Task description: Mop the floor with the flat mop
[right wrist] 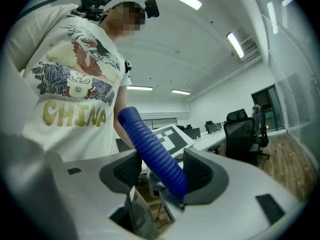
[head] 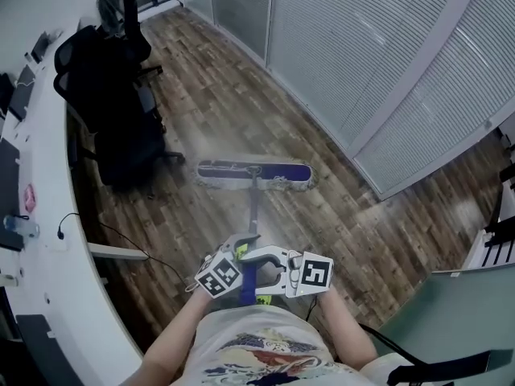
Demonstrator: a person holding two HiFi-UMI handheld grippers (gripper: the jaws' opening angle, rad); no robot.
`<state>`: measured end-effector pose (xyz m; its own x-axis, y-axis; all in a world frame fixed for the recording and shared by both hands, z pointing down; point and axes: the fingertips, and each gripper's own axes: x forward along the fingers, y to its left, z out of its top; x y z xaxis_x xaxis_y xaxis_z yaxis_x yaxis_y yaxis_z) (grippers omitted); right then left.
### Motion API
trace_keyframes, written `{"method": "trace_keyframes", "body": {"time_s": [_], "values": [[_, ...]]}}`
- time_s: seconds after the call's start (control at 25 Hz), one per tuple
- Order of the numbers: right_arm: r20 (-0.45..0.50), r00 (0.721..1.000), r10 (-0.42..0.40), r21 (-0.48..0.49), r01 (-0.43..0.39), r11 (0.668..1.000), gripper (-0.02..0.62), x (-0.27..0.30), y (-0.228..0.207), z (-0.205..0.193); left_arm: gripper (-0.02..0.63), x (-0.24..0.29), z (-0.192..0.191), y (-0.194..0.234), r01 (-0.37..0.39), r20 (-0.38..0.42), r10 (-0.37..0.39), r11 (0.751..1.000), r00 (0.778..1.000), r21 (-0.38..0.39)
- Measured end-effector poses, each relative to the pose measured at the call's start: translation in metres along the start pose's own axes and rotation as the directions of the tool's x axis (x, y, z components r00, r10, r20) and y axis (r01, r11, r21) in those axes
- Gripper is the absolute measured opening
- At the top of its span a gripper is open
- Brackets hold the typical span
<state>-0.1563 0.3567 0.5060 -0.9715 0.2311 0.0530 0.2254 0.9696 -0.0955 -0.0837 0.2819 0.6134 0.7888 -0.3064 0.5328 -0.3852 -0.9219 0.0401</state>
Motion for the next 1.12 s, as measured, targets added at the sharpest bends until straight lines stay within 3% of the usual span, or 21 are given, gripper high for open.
{"method": "trace_keyframes", "body": {"time_s": [0.2, 0.6, 0.88, 1.12], "values": [[0.009, 1.0, -0.006, 0.0, 0.006, 1.0, 0.239, -0.001, 0.021, -0.008, 0.21, 0.002, -0.007, -0.021, -0.008, 0.006, 0.008, 1.0, 1.0, -0.004], [-0.023, 0.998, 0.064, 0.025, -0.063, 0.998, 0.249, 0.003, 0.0, -0.014, 0.224, 0.005, -0.013, -0.001, 0.043, -0.008, -0.042, 0.999, 0.999, 0.029], [0.014, 0.998, 0.062, 0.023, -0.063, 0.998, 0.249, 0.0, -0.098, 0.013, 0.222, 0.012, 0.017, 0.096, 0.029, 0.077, -0.027, 0.999, 0.997, -0.028], [-0.035, 0.996, 0.077, 0.027, -0.076, 0.997, 0.249, 0.016, -0.192, 0.019, 0.222, 0.012, 0.018, 0.19, 0.037, 0.042, -0.037, 0.999, 0.998, -0.001]]}}
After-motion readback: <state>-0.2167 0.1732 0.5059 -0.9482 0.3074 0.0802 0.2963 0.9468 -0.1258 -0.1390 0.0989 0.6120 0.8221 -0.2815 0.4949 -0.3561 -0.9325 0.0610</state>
